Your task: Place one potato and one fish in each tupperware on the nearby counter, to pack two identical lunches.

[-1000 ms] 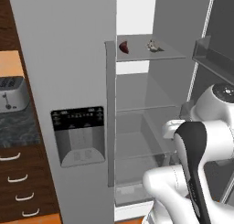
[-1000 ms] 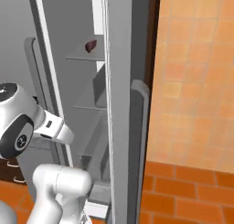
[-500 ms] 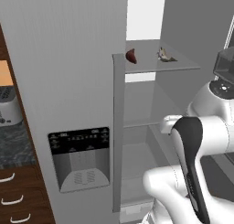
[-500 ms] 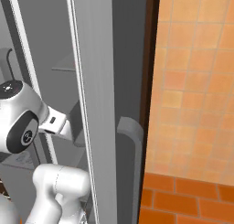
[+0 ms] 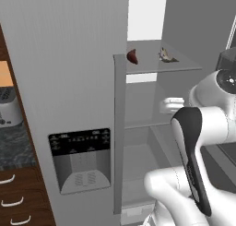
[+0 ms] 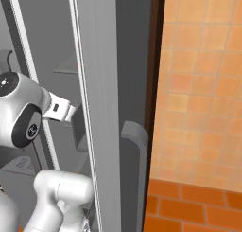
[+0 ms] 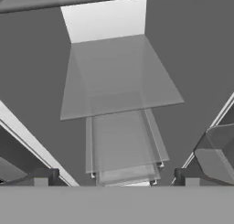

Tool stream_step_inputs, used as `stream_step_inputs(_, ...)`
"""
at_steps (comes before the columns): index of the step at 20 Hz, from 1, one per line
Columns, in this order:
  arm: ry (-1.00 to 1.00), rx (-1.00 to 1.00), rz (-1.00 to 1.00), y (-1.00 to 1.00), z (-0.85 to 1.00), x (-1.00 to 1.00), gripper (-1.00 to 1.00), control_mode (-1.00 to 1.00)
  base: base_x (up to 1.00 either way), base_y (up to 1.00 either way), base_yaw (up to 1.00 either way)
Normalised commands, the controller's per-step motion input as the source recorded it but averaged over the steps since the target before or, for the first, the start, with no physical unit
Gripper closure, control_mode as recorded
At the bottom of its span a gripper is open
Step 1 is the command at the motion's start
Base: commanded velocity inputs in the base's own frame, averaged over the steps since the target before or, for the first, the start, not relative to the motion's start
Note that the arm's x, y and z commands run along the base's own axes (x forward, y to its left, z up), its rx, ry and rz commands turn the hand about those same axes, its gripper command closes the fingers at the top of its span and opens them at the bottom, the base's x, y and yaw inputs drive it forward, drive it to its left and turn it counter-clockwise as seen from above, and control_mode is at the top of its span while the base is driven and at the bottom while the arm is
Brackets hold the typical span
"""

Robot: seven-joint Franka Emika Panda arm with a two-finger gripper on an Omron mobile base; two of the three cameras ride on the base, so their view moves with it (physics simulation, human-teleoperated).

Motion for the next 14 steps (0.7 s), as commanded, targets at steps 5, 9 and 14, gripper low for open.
stream_step_inputs(5,-0.10,0.00,0.00,-0.08,0.56,0.22,-1.00,-1.00,0.00,0.00,0.00)
stream_step_inputs(9,-0.12,0.00,0.00,-0.26,0.45,0.11,-1.00,-1.00,0.00,0.00,0.00)
stream_step_inputs(14,-0.17,-0.01,0.00,-0.17,0.44,0.44,-1.00,-1.00,0.00,0.00,0.00)
